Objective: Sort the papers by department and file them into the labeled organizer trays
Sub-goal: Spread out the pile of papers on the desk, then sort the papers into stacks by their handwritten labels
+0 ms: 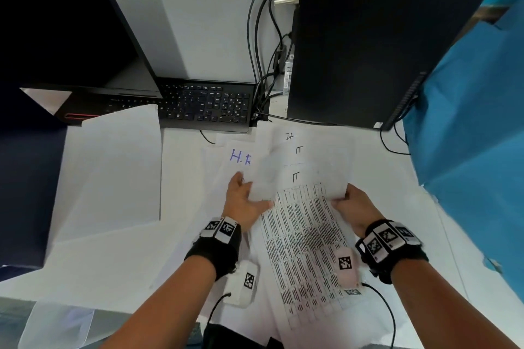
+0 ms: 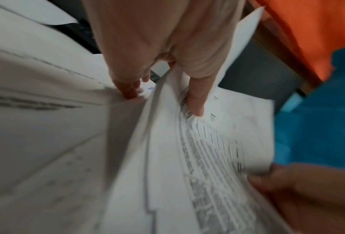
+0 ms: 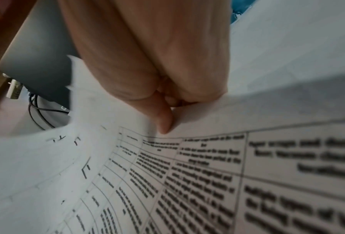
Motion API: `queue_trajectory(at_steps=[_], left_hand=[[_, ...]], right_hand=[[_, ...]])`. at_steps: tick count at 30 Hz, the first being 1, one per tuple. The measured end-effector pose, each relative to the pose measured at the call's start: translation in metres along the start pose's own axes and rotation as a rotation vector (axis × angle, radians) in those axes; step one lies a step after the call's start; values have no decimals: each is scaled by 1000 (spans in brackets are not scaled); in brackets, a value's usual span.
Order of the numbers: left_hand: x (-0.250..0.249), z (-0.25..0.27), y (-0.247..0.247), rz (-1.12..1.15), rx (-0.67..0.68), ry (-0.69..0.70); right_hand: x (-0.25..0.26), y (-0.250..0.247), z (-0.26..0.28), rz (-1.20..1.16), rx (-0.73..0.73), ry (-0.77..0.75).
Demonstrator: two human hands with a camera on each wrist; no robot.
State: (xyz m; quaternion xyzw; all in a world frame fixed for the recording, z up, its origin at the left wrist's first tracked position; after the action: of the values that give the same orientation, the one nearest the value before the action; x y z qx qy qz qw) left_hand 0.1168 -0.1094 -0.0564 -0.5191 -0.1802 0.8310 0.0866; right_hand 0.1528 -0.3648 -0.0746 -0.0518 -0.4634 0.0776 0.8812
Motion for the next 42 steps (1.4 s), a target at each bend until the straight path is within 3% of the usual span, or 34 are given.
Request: queue_trajectory(at_steps=[3, 7, 11, 14, 18, 23, 26, 33, 37, 42], left_hand=[[0, -1, -10, 30, -27, -47], [-13, 11, -11, 160, -9, 49], [-19, 15, -20, 310, -93, 101], [-26, 18, -32, 361, -161, 112], [-55, 31, -43, 193, -133, 240], [-105, 61, -88, 185, -367, 456], [-126, 74, -109, 230, -438, 547], [-104, 58, -113, 333, -387, 422], [-102, 47, -102, 333, -293, 371], [-108, 47, -107, 370, -275, 363]], right_hand=[[-4, -3, -3, -86, -27, 5], [-3, -4, -7, -123, -4, 42], [9, -1, 2, -122, 45, 9], [39, 5, 20, -193, 69, -120], [94, 16, 49, -221, 79, -306], [166, 21, 95, -221, -23, -666], [188, 27, 117, -289, -11, -802], [170, 46, 106, -311, 62, -657], [160, 56, 98, -280, 91, -558], [151, 61, 83, -190, 36, -451]])
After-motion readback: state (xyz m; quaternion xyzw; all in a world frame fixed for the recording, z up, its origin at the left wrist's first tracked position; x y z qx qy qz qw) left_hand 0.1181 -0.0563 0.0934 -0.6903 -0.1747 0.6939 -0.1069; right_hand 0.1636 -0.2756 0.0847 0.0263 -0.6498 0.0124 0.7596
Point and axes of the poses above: each hand's wrist, its own z-axis away from the middle knuckle, its own y-axis out of the palm, x = y × z, the point moved 8 cm from there along -z, towards the middle knuckle, and after that the axes turned 8 degrees about -z, right-handed, at the moved point
